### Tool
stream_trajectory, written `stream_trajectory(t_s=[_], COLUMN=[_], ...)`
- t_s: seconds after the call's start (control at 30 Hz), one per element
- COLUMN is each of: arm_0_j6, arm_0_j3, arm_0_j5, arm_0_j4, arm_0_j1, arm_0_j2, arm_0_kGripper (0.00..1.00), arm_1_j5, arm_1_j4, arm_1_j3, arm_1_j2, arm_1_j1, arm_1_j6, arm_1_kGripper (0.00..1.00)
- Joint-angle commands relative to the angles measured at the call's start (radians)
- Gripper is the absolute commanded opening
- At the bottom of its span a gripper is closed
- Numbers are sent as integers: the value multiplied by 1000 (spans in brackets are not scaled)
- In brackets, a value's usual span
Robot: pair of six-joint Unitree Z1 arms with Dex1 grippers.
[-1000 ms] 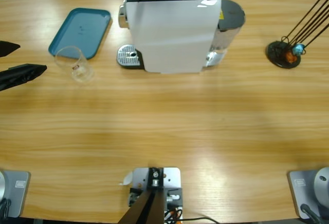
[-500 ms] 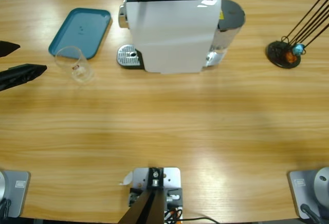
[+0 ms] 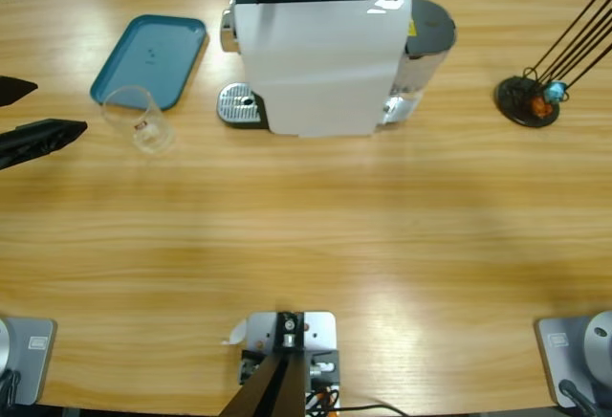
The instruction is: Pour coffee
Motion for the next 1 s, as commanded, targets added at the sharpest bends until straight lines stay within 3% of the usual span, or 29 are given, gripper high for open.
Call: stream_trajectory(t_s=[0.03, 0.17, 0.2, 0.27, 0.37, 0.77, 1.0], arm_0_j6=[-14, -14, -14, -14, -14, -14, -14], arm_0_j3=[28, 28, 28, 28, 28, 29, 28], arm_0_j5=[-9, -9, -9, -9, -9, -9, -15], arm_0_j4=[12, 12, 12, 12, 12, 18, 19], arm_0_j1=[0, 1, 1, 1, 1, -2, -6], arm_0_j2=[11, 11, 11, 11, 9, 1, 4], arm_0_kGripper=[977, 977, 977, 977, 977, 977, 977], arm_1_j5=[5, 4, 3, 3, 2, -5, -19], arm_1_j4=[34, 44, 50, 74, 94, 125, 177], arm_1_j3=[7, 5, 2, -9, -16, -43, -169], arm_1_j2=[76, 69, 69, 70, 68, 57, -25], arm_1_j1=[14, 14, 14, 14, 14, 18, 107], arm_1_j6=[-7, -7, -6, -6, -6, -3, 39], arm_1_kGripper=[0, 0, 56, 319, 490, 493, 505])
